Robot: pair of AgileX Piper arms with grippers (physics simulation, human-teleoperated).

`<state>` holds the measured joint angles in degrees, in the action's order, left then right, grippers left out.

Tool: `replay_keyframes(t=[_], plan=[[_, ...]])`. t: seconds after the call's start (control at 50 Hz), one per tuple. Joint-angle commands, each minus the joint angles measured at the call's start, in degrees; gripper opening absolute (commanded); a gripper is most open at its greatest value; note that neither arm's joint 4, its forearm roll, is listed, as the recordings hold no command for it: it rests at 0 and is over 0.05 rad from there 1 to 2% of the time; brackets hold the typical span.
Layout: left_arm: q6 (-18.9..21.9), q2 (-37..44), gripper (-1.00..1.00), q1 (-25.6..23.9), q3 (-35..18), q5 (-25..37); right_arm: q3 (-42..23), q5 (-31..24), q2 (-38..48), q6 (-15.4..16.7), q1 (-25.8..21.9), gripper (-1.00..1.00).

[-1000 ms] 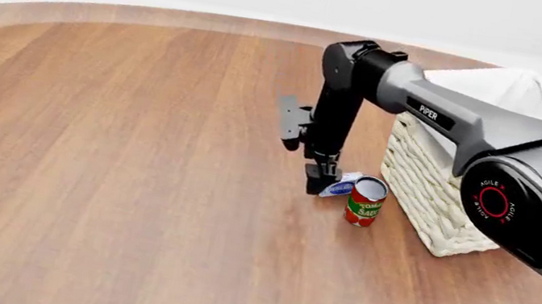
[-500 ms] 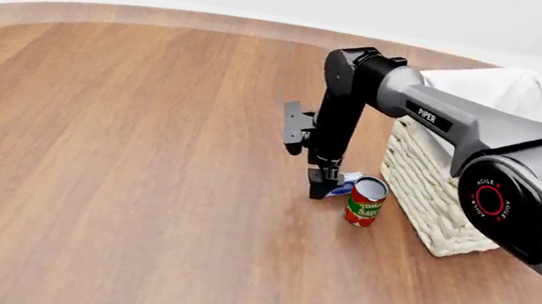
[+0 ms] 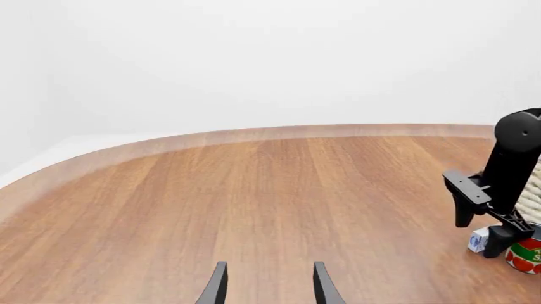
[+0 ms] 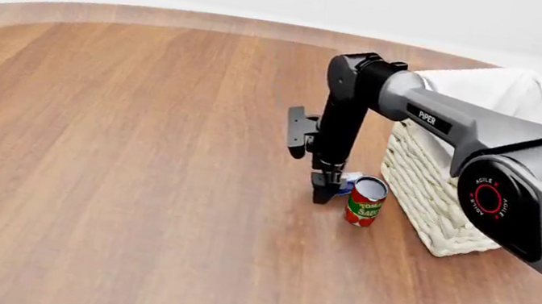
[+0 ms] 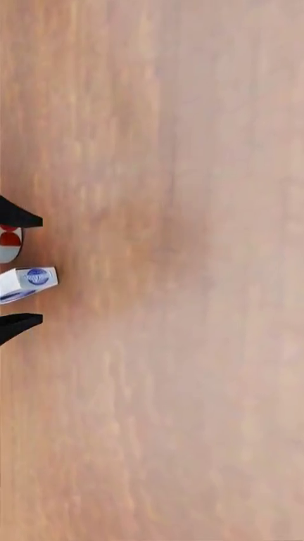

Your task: Pick up the alphabet soup and the cream cheese box, and put them in the basket.

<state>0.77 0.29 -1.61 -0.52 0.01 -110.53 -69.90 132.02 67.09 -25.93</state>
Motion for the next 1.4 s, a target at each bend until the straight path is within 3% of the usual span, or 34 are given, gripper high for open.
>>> replay_keyframes(t=[0.02, 0.58, 0.6, 0.98, 1.16, 1.4], plan=[[0.00, -0.05, 1.00, 0.00, 0.03, 0.01, 0.09, 0.01, 0.04, -0.17, 0.18, 1.00], [0.00, -0.05, 1.00, -0.01, 0.03, 0.00, -3.23, 0.01, 2.16, 0.20, 1.82, 1.00], [0.00, -0.05, 1.00, -0.02, 0.03, 0.01, -3.18, 0.01, 2.16, 0.20, 1.78, -1.00], [0.01, -0.05, 1.00, -0.01, 0.03, 0.00, -5.89, 0.05, 2.99, 1.69, 2.84, -1.00], [0.00, -0.05, 1.00, -0.01, 0.03, 0.01, -13.98, 1.38, 4.92, 5.97, 5.56, -1.00], [0.00, -0.05, 1.00, -0.01, 0.03, 0.00, -20.09, 3.43, 5.43, 7.61, 5.90, -1.00]])
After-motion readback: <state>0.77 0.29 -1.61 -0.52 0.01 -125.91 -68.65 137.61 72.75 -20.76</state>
